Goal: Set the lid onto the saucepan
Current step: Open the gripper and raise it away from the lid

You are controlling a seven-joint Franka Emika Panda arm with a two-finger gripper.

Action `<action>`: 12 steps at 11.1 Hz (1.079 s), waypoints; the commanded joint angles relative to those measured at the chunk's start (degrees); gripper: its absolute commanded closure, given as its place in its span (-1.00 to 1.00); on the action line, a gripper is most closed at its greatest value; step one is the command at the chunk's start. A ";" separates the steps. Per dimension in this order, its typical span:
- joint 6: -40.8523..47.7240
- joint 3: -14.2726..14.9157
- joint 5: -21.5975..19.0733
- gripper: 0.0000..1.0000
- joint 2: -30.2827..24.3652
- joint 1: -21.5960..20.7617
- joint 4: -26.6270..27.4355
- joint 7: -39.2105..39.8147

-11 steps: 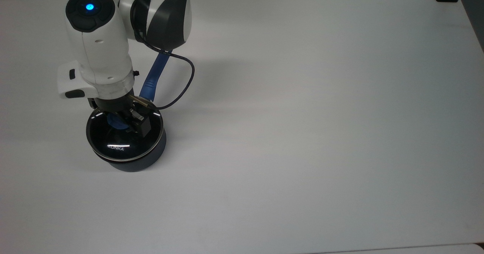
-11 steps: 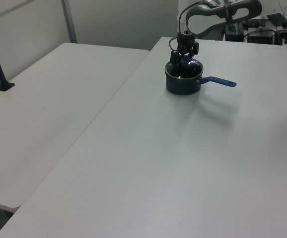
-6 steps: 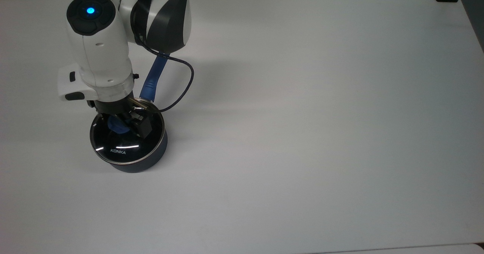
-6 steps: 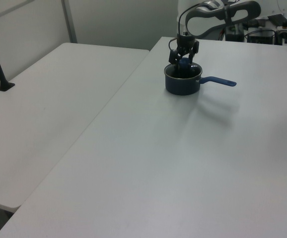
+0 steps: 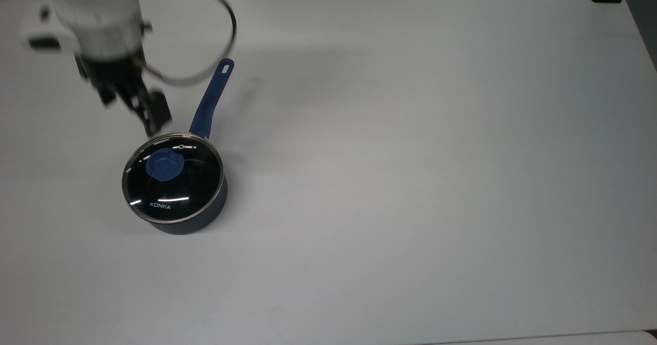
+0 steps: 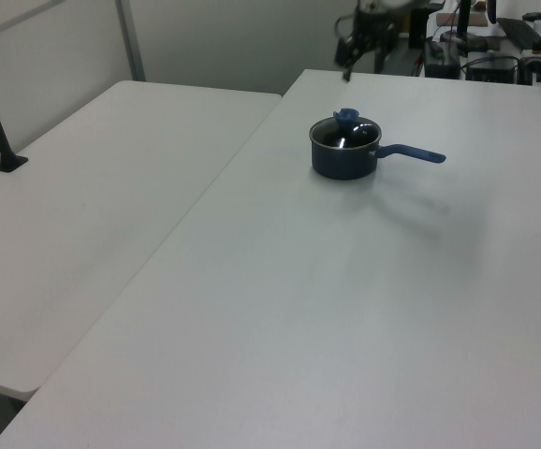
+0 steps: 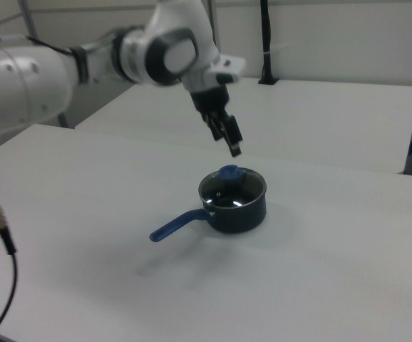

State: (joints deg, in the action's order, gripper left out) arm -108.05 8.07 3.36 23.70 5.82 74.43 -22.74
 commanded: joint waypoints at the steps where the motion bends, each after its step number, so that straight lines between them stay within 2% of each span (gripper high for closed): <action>1: 13.70 0.11 -1.07 -1.00 -15.75 -0.28 6.77 4.45; 4: 17.08 0.28 -2.22 -1.00 -22.63 -4.31 11.24 4.20; 6: 16.21 0.46 -1.96 -1.00 -25.97 -7.83 16.77 4.99; 7: 15.94 0.46 -1.52 -1.00 -25.90 -9.15 16.97 5.77; 10: 13.74 1.34 -1.26 -1.00 -25.47 -10.65 17.50 21.12; 12: 13.83 1.60 -1.60 -1.00 -25.55 -10.57 17.32 21.60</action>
State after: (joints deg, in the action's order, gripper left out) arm -92.53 8.20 1.72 -0.01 -3.48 89.51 -4.21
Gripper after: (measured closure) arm 0.000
